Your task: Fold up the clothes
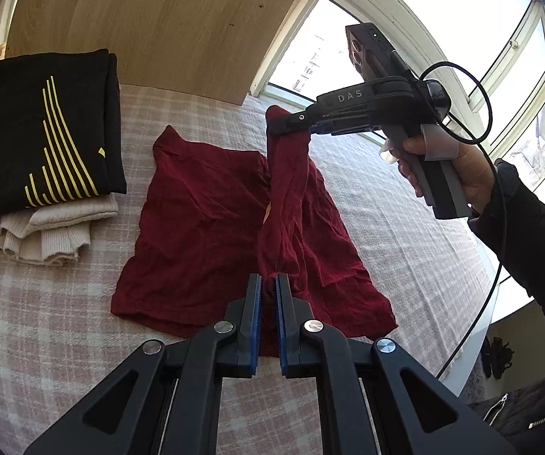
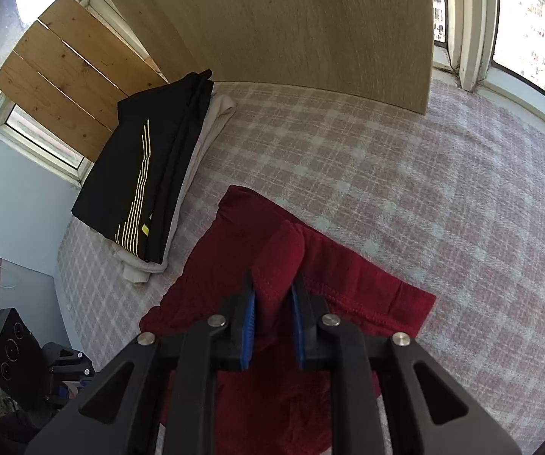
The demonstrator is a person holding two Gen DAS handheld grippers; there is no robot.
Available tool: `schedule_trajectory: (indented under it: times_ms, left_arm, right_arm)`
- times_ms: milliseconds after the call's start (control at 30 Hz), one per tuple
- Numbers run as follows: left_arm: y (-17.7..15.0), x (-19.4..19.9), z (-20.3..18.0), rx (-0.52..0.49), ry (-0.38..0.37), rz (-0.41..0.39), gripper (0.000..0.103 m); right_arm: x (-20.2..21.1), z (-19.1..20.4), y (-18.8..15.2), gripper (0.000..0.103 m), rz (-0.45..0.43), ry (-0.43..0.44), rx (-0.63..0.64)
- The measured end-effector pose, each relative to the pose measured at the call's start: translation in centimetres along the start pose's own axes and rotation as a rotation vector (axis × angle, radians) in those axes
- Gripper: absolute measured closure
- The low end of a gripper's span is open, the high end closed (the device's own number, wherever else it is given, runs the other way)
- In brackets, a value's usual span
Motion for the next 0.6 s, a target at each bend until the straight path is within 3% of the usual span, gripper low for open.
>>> schedule_trajectory:
  times_ms: [300, 333, 400, 600]
  left_arm:
    - [-0.1, 0.0, 5.2, 0.009, -0.004, 0.043, 0.096]
    - [-0.2, -0.1, 5.6, 0.009, 0.0, 0.049, 0.096]
    - [-0.3, -0.2, 6.5, 0.02, 0.005, 0.055, 0.096]
    - [-0.6, 0.5, 8.3, 0.01, 0.049, 0.061, 0.096]
  right_arm:
    - [-7.1, 2.8, 0.9, 0.085, 0.123, -0.117, 0.034]
    - [-7.8, 3.0, 0.8, 0.083, 0.152, -0.122, 0.038]
    - [-8.8, 3.6, 0.7, 0.059, 0.189, -0.119, 0.064]
    - [-7.3, 4.7, 2.6, 0.056, 0.13, -0.072, 0.086]
Point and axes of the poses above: each gripper's, at about its wrist camera, not at the fingertips, and x roughly against the way its jaws point, z to its left, y to its top, the point moved 6 cm from there along -x, roughly the way its jaws point, and after that the axes turned 9 degrees about -z, right-handed, at the moved point
